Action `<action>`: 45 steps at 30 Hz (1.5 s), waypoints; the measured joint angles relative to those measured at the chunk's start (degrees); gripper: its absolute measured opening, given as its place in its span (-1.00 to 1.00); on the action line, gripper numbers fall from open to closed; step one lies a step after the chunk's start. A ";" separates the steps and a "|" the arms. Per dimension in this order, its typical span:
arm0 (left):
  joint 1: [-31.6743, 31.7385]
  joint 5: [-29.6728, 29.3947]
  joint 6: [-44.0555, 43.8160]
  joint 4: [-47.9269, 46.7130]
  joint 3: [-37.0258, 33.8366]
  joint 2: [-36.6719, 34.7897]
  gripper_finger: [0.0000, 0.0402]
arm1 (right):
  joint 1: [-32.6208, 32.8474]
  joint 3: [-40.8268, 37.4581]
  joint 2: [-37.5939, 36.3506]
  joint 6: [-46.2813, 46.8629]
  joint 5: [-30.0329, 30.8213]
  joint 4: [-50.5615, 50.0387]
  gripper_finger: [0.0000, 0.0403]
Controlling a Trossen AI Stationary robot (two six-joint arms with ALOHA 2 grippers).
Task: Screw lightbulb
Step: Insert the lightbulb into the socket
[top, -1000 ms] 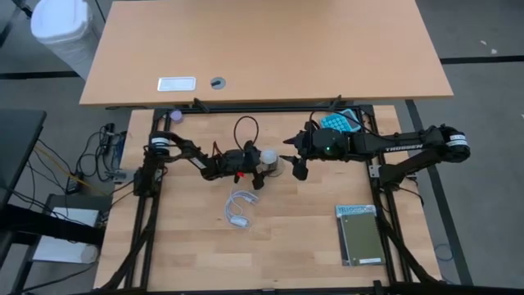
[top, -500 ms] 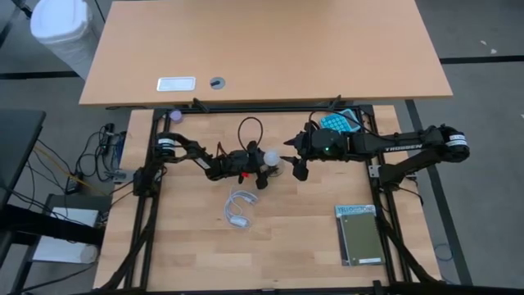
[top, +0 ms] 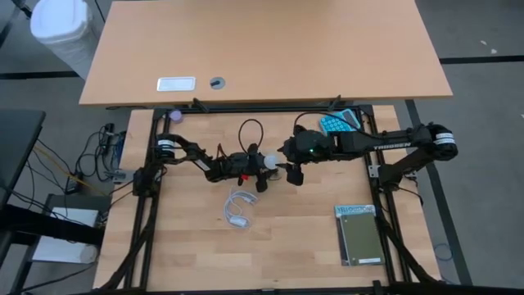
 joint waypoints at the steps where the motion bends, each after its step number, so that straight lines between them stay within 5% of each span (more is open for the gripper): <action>1: -0.56 0.17 -0.30 -0.10 0.00 -0.01 0.03 | 0.01 0.78 0.30 0.35 -0.07 -0.81 0.23; 7: -4.72 0.34 -0.44 -0.56 0.02 -0.10 0.03 | 3.58 2.66 0.75 2.70 -2.91 -6.76 0.22; 22: -10.24 -0.19 -3.87 -0.67 0.01 -0.10 0.03 | 17.65 11.70 11.71 6.16 9.85 -12.55 0.33; 35: -12.91 -1.24 -6.24 -1.41 0.02 -0.12 0.02 | 16.76 36.46 27.34 5.44 9.00 -36.88 0.59; 45: -12.91 -1.65 -7.62 -1.65 0.02 -0.12 0.02 | 15.24 39.88 31.96 2.89 7.15 -41.89 0.67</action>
